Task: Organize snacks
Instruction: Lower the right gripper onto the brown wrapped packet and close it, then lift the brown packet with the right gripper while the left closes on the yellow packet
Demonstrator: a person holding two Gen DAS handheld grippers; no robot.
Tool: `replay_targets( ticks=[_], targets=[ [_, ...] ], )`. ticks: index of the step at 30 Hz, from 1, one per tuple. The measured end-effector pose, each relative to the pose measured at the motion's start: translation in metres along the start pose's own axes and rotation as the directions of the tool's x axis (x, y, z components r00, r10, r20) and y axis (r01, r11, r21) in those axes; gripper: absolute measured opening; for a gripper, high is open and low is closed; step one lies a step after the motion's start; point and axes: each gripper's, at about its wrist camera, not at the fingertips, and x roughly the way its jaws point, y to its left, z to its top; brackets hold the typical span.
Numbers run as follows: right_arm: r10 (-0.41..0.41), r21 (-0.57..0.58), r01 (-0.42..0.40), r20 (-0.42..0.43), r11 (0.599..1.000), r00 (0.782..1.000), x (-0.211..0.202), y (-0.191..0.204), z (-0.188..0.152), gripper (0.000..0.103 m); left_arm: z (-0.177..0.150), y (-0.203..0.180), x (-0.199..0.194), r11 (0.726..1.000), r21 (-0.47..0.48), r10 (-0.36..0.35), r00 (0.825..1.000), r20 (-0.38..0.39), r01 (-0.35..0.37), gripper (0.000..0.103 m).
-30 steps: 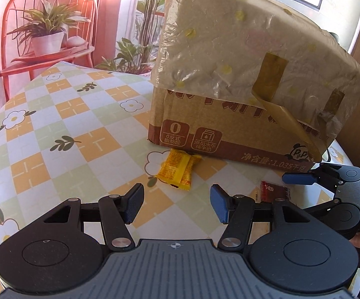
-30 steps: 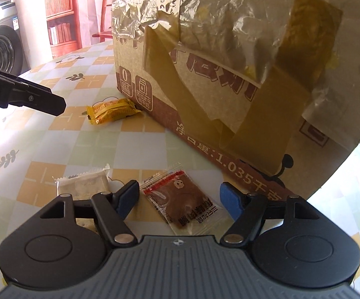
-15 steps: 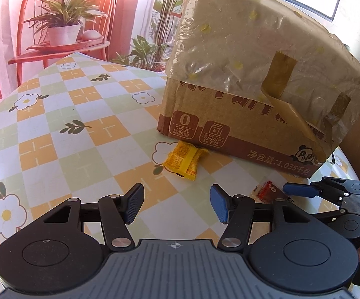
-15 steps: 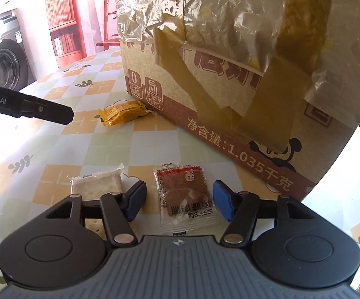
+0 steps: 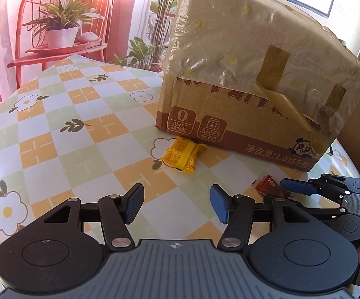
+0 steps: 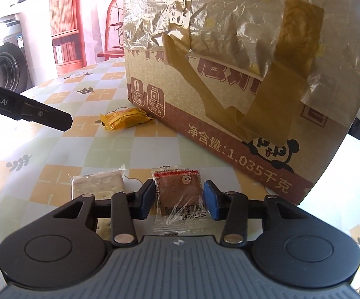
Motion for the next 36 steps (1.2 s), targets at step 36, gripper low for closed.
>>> replay_targets(
  ticks=[36],
  targets=[
    [-0.070,0.047,0.067,0.079,0.997,0.994,-0.008,-0.004,-0.007,0.040,0.045,-0.023,0.091,0.967,0.253,0.005,0.994,-0.111,0.023,0.037]
  ],
)
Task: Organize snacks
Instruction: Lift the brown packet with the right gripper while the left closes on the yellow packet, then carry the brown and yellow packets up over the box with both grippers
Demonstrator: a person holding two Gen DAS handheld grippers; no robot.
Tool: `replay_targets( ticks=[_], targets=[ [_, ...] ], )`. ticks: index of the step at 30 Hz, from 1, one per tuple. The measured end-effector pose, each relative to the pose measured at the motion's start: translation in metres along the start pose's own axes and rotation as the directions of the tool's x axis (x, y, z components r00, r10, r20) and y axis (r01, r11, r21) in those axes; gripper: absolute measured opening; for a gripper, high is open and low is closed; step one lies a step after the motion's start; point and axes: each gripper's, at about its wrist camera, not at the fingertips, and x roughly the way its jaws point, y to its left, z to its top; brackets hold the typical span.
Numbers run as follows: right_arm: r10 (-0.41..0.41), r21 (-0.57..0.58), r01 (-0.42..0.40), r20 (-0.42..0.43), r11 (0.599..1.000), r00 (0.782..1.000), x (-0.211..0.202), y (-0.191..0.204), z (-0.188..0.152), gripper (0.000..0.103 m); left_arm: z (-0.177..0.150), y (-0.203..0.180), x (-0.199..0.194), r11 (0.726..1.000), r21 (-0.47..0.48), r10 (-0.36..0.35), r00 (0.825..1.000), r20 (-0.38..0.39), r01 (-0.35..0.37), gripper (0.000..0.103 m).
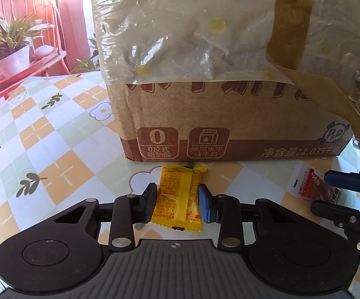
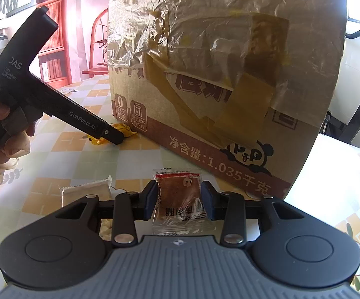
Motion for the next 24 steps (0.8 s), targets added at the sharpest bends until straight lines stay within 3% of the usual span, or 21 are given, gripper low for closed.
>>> replay_targets(
  ticks=[8,13,24],
  targets=[
    [0.009,0.001,-0.009,0.014,1.000,1.000,-0.002,0.000,-0.001,0.040,-0.027,0.006,-0.032,0.989,-0.148,-0.011,0.998,0.056,0.020,0.035],
    [0.009,-0.001,-0.009,0.006,1.000,1.000,-0.004,0.001,-0.001,0.040,-0.038,-0.002,-0.057,0.995,-0.100,-0.008,0.994,0.109,0.019,0.035],
    [0.003,-0.012,-0.003,0.030,1.000,1.000,-0.026,0.009,0.001,0.040,-0.044,-0.008,-0.080,0.995,-0.089,-0.034,0.984,0.175,0.051,0.035]
  ],
)
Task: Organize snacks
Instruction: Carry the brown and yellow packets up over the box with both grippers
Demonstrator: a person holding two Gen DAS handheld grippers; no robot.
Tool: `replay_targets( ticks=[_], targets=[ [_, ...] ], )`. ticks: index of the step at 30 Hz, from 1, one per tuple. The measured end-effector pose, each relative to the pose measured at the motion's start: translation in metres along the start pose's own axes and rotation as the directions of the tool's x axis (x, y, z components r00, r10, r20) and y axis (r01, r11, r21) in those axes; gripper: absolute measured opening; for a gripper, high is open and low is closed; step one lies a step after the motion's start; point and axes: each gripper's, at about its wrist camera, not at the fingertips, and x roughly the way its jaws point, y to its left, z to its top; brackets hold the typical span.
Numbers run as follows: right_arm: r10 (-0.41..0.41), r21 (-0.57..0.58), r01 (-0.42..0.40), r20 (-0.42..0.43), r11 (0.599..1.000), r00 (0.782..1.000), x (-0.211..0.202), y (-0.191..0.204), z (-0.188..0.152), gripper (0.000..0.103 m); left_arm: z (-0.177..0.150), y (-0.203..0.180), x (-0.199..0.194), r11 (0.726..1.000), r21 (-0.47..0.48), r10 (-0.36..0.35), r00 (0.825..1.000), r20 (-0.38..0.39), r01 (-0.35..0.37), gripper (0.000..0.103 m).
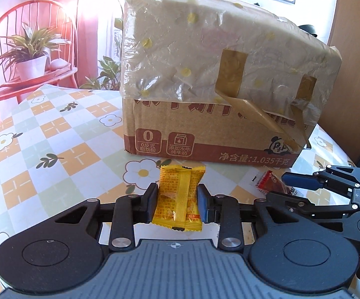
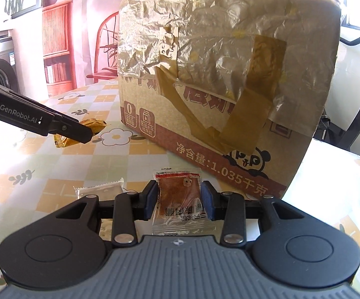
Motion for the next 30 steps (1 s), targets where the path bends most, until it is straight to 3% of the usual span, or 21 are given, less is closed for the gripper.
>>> replay_targets(
  ticks=[8,14,20,25,28,30],
  targets=[
    [-0.026,-0.020,0.028,0.085,0.999,0.996,-0.035,0.022,0.007,0.040,0.007,-0.005,-0.022,1.000,-0.005,-0.030,0.998,0.061,0.030,0.035],
    [-0.063,-0.035,0.071,0.187,0.997,0.980,-0.058,0.026,0.026,0.040,0.020,-0.010,-0.042,0.999,0.010,-0.033,0.990,0.138,0.031,0.035],
    [-0.086,-0.086,0.116,0.295,0.989,0.952,-0.074,0.025,0.054,0.040,0.054,-0.019,-0.063,0.998,0.037,-0.054,0.967,0.247,0.046,0.035],
    [-0.111,-0.039,0.137,0.393,0.990,0.913,-0.086,0.011,0.086,0.040,0.092,-0.035,-0.074,0.994,0.095,-0.084,0.939,0.333,0.055,0.035],
    [-0.158,-0.029,0.187,0.420,0.982,0.894,-0.083,-0.005,0.110,0.040,0.121,-0.046,-0.068,0.991,0.124,-0.101,0.927,0.362,0.060,0.035],
    [-0.178,-0.009,0.198,0.405,0.980,0.897,-0.076,-0.018,0.126,0.040,0.143,-0.054,-0.056,0.989,0.140,-0.104,0.929,0.355,0.057,0.036]
  ],
)
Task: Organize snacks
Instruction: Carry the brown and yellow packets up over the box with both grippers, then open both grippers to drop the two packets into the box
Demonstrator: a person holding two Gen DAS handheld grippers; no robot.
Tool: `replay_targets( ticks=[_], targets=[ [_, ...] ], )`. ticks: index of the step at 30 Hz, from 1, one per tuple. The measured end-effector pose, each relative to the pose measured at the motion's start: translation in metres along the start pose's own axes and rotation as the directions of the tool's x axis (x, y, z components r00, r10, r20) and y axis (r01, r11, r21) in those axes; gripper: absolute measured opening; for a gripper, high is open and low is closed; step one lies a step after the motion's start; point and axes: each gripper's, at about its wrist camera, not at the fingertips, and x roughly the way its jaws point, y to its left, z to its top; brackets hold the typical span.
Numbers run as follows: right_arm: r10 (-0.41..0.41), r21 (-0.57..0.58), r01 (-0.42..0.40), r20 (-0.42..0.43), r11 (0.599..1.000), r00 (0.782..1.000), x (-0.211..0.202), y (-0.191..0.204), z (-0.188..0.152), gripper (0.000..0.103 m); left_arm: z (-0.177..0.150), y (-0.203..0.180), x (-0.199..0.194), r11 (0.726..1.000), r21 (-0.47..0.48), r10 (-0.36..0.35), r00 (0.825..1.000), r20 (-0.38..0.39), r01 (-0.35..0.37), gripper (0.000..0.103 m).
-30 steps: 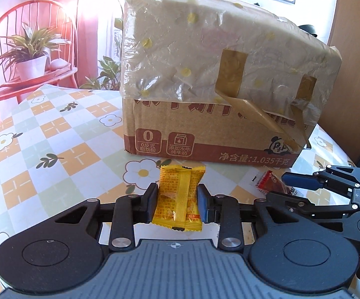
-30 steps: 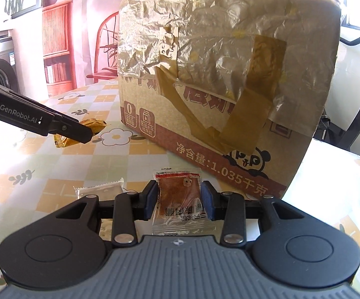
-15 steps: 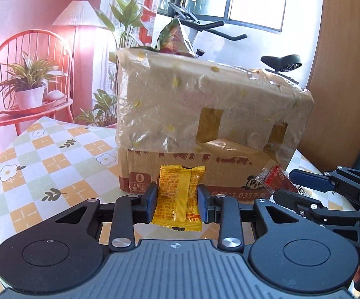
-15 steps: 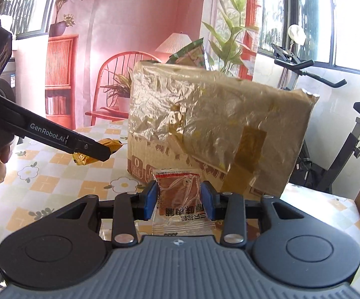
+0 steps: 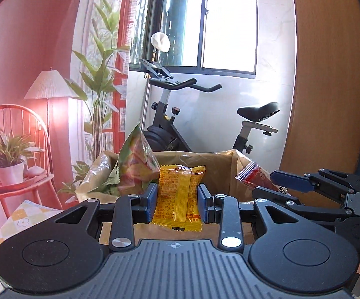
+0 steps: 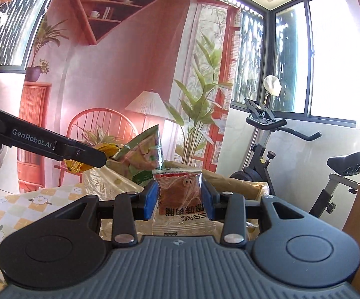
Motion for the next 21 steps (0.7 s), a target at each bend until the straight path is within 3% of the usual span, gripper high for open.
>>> replay_targets(
  ticks=[8,9,11,13,21],
  targets=[
    [-0.037,0.103,0.056,-0.183,0.993,0.982,0.061,-0.043,0.018,0.043,0.029,-0.011,0.082,1.000,0.023,0.019,0.991,-0.133,-0.016,0.038],
    [-0.039,0.119,0.064,-0.199,0.991,0.979,0.065,-0.048,0.016,0.044,0.029,-0.010,0.088,1.000,0.017,0.021,0.988,-0.153,-0.018,0.041],
    [-0.043,0.129,0.072,-0.221,0.989,0.974,0.070,-0.052,0.015,0.050,0.027,-0.005,0.096,1.000,0.001,0.030,0.986,-0.167,-0.030,0.058],
    [-0.054,0.139,0.089,-0.239,0.986,0.969,0.071,-0.055,0.014,0.061,0.022,0.005,0.090,0.999,-0.019,0.035,0.986,-0.161,-0.039,0.059],
    [-0.025,0.232,0.067,-0.178,0.971,0.984,0.038,-0.059,0.017,0.067,0.013,0.005,0.052,1.000,0.002,0.014,0.993,-0.121,-0.014,0.060]
  ],
)
